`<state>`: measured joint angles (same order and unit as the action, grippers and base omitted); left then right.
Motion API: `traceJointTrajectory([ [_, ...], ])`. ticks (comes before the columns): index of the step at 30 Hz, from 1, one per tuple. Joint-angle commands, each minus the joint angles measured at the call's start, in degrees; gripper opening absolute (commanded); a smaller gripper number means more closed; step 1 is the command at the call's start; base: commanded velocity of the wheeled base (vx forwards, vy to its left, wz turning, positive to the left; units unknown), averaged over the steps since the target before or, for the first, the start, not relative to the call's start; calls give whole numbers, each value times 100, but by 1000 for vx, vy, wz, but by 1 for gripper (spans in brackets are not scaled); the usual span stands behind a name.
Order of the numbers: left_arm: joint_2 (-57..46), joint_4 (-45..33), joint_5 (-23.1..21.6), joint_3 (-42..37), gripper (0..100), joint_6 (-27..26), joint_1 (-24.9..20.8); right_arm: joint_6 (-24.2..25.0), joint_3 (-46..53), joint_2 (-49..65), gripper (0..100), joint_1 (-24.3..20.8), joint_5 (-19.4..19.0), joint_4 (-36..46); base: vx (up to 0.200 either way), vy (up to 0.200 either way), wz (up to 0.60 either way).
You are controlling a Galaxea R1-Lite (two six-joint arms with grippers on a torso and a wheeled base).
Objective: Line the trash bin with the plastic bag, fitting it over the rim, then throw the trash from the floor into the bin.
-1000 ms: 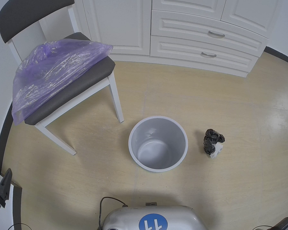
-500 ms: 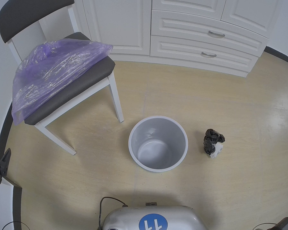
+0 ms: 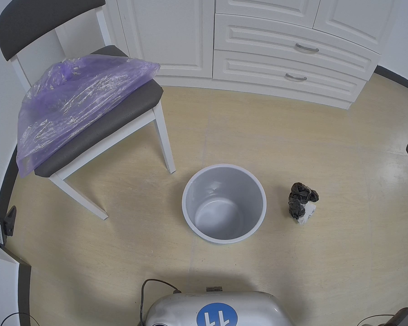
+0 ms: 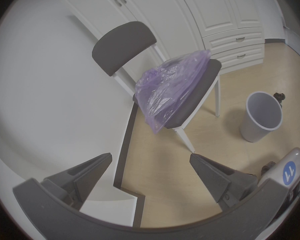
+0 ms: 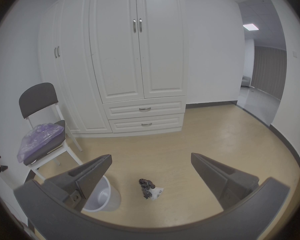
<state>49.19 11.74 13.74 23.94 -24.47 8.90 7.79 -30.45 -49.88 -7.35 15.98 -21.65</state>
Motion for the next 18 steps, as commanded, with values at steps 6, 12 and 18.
traceJointTrajectory([
  [6, 1550, 1138, -820, -65, 100, 786, 437, 469, 31, -865, 100, -627, 458, -656, 0, 0, 0],
  [12, 2350, 2140, -934, -179, 100, 900, 683, 996, -66, -1410, 100, -961, 819, -1192, 0, 0, 0],
  [18, 2525, 2474, -934, -206, 100, 909, 798, 1489, -347, -2350, 100, -1365, 1689, -2045, 0, 0, 0],
])
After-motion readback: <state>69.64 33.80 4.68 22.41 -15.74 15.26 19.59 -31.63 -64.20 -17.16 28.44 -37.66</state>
